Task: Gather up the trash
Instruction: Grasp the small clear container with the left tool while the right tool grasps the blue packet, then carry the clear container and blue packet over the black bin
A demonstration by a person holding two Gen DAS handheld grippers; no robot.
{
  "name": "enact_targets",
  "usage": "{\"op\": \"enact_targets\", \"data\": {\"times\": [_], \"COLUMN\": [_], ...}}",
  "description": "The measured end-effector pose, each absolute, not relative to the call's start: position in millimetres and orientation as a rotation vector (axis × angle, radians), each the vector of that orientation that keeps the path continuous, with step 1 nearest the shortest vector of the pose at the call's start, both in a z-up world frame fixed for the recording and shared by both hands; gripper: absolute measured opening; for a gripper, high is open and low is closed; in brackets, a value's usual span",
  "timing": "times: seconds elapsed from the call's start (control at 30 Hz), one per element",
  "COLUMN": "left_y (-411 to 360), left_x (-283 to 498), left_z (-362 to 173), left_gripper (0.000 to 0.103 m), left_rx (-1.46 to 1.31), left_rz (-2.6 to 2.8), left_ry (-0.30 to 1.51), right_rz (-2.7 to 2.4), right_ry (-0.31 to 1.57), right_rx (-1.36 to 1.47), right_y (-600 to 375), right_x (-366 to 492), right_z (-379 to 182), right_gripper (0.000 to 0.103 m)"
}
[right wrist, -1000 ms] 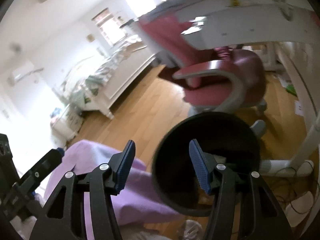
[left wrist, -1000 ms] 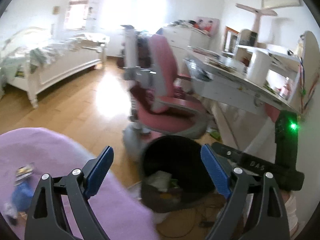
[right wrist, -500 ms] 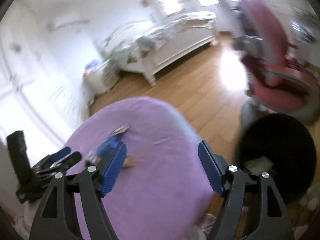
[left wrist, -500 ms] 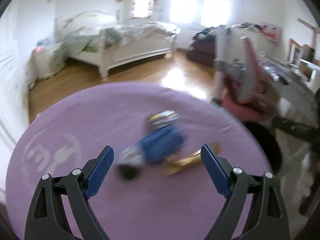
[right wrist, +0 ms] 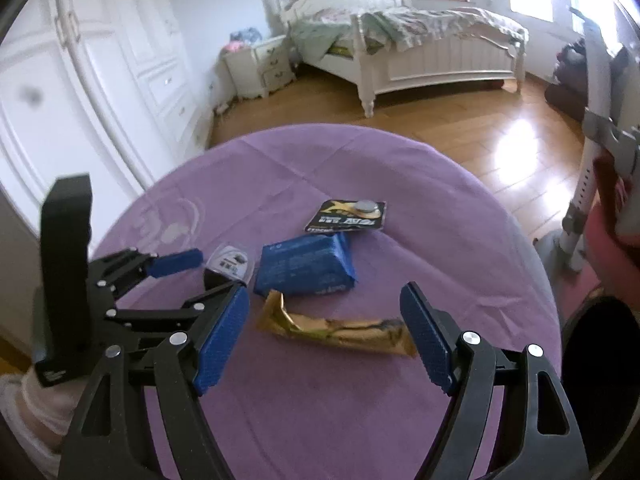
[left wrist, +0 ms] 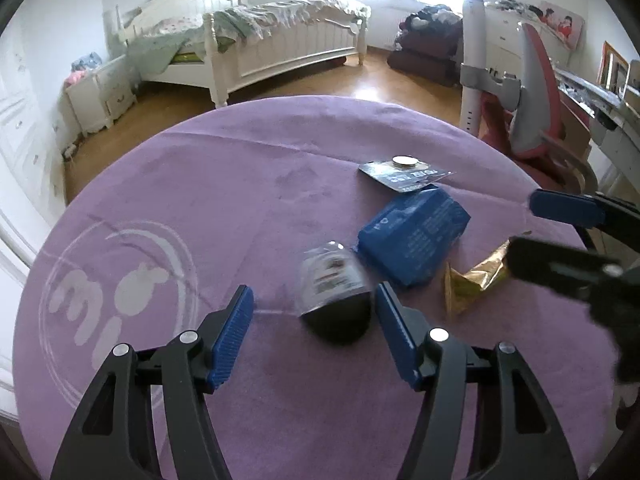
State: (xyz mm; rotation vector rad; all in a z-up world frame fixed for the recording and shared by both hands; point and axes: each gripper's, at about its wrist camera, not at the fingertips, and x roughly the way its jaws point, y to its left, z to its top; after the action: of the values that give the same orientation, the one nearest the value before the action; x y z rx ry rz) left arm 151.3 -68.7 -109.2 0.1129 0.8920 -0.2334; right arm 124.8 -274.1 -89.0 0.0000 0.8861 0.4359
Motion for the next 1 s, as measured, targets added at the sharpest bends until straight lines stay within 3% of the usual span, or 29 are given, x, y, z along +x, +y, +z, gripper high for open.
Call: {"op": "enact_targets", "data": {"times": [0.2, 0.23, 0.27, 0.7, 0.8, 1.0], "left_y": [-68.8, -68.1, -65.1, -10.2, -5.4, -12.9], "left_x": [153.7, 156.0, 157.8, 133.4, 123.7, 114.1], "left_z": [-110.6, -110.2, -110.0, -93.6, -81.2, -59.8], "left_gripper": [0.064, 0.057, 0.041, 0.041, 0.041, 0.041], "left_rx": [0.124, 0.12, 0.12, -0.01, -0.035, -0.063], "left_rz": [-0.233, -0.233, -0.227, -0.199, -0.207, -0.24], "left_ry": [0.891, 0.89, 0.884, 0.848, 0.815, 0.748], "right_rz": [0.41, 0.406, 0.405, 0.431, 0.428, 0.553], "right_ry": [0.904, 0.907, 0.913, 0.96, 0.965, 0.89], "right_rx": [0.005, 0.008, 0.009, -0.164, -0.199, 0.036], "right_y": [-270.4, -271.5, -270.5, -219.4, -209.1, -240.7], "right_x": [141.2, 142.9, 145.3, 170.9, 174.5, 154.9], "right_z": [-98.3, -99.1, -100.6, -115.6, -119.7, -88.5], "right_gripper": [0.077, 0.077, 0.077, 0.077, 0.069, 0.065]}}
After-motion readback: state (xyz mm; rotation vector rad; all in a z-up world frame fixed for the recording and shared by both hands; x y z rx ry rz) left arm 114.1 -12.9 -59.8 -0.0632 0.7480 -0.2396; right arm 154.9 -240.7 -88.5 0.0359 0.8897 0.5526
